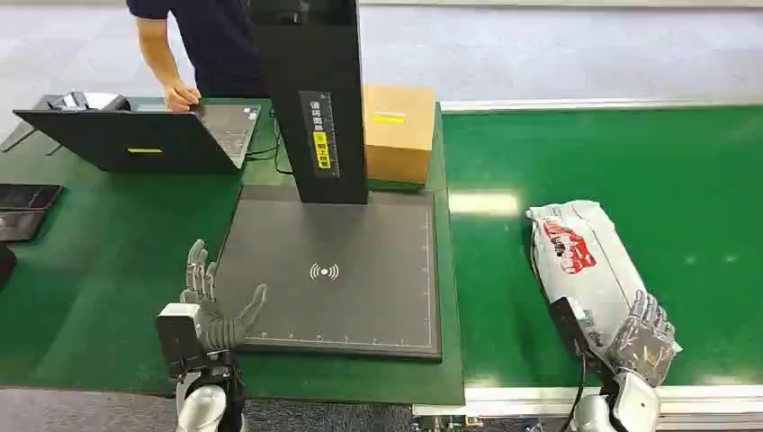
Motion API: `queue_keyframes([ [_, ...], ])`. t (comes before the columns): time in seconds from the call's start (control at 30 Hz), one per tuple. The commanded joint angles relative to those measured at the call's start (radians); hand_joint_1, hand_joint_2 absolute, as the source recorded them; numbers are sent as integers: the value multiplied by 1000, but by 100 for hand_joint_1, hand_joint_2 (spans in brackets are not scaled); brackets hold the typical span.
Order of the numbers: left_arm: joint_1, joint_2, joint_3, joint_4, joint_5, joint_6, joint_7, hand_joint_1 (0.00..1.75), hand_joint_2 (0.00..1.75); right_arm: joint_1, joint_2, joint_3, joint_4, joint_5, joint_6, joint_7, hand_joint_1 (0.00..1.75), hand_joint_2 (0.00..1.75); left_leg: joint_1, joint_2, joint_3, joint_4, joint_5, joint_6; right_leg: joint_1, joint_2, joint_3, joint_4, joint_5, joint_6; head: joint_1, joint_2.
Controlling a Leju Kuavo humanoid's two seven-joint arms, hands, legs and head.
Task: Moved the parcel from conveyor to table for the left to box.
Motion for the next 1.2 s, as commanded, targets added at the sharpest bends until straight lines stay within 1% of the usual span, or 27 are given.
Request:
queue_keyframes([
  [0.03, -2, -1, 28, 21, -6, -8, -8, 0, 175, -10, 29, 36, -28, -420, 127, -451, 0, 175, 0, 1, 0, 0, 1, 0, 0, 1, -1, -1, 1, -1, 0, 0],
  [0.07, -3, 2, 29, 24, -4, -10, -11, 0, 175, -11, 36, 41, -35, -416, 124, -447, 0, 175, 0, 2, -1, 0, 0, 0, 0, 2, -1, 0, 1, -1, 0, 0],
  [0.1, -13, 4, 36, 41, 0, -17, -21, 0, 175, 6, 35, 73, -72, -529, 219, -538, 0, 175, 0, 2, -1, -1, 1, 0, 0, 2, -1, 0, 1, -1, 0, 0],
  [0.13, -22, 6, 41, 58, 3, -21, -28, 0, 175, 16, 34, 95, -94, -569, 260, -561, 0, 175, 0, 1, -1, -1, 1, 0, 0, 1, -1, 0, 1, -1, 0, 0],
  [0.17, -25, 7, 43, 62, 5, -22, -31, 0, 175, 19, 33, 104, -100, -580, 273, -566, 0, 175, 0, 1, 0, -1, 1, 0, 0, 1, 0, 0, 1, -1, 0, 0],
  [0.23, -34, 10, 50, 85, 15, -25, -47, 0, 175, 32, 28, 153, -134, -633, 335, -606, 0, 175, 0, 0, 0, -1, 1, 0, 0, 0, -1, 0, 1, -1, 0, 0],
  [0.27, -34, 11, 50, 85, 16, -25, -48, 0, 175, 31, 32, 158, -138, -630, 332, -604, 0, 175, 0, 0, 0, -1, 1, 0, 0, 0, 0, 0, 1, -1, 0, 0],
  [0.33, -30, 10, 55, 81, 20, -24, -54, 0, 175, 41, 28, 201, -171, -676, 389, -638, 0, 175, 0, 1, 0, -1, 1, 0, 0, 0, 0, -1, 1, -1, 0, 0],
  [0.43, -26, 10, 59, 70, 21, -23, -55, 0, 175, 52, 29, 238, -207, -691, 406, -646, 0, 175, 0, 1, 0, -1, 1, 0, 0, 1, 0, -1, 1, -1, 0, 0],
  [0.47, -26, 10, 59, 67, 21, -23, -55, 0, 175, 52, 32, 245, -214, -691, 406, -645, 0, 175, 0, 0, 0, -1, 1, 0, 0, 0, -1, 0, 0, -1, 0, 0],
  [0.5, -22, 6, 60, 60, 21, -23, -54, 0, 175, 60, 34, 253, -234, -667, 368, -639, 0, 175, 0, 1, -1, -1, 1, 0, 0, 0, -1, -1, 1, -1, 0, 0],
  [0.57, -20, 3, 59, 56, 19, -26, -54, 0, 175, 69, 36, 261, -256, -641, 326, -619, 0, 175, 0, 0, 0, 0, 0, 0, 0, 0, 0, 0, 0, -1, 0, 0],
  [0.63, -25, -1, 51, 60, 14, -32, -50, 0, 175, 88, 33, 276, -288, -595, 275, -579, 0, 175, 0, 0, -1, -1, 1, 0, 0, 0, -1, 0, 1, -1, 0, 0],
  [0.93, -37, 8, 43, 88, 13, -37, -46, 0, 175, 62, 0, 286, -232, -551, 247, -547, 0, 175, 0, -1, 0, -1, 1, 0, 0, -1, 0, -1, 1, -1, 0, 0],
  [1.03, -29, 12, 45, 81, 19, -28, -50, 0, 175, 32, -11, 288, -189, -552, 247, -548, 0, 175, 0, 0, 0, -1, 1, 0, 0, 0, 0, -1, 1, -1, 0, 0],
  [1.1, -15, 15, 43, 65, 24, -24, -51, 0, 175, 1, -17, 289, -146, -525, 215, -538, 0, 175, 0, 1, 0, -2, 1, 0, 0, 1, 0, -2, 2, -1, 0, 0],
  [1.2, -13, 14, 42, 63, 25, -24, -51, 0, 175, -6, -21, 290, -137, -520, 211, -535, 0, 175, 0, 2, 0, -2, 1, 1, 0, 1, 0, -2, 2, -1, 0, 0],
])
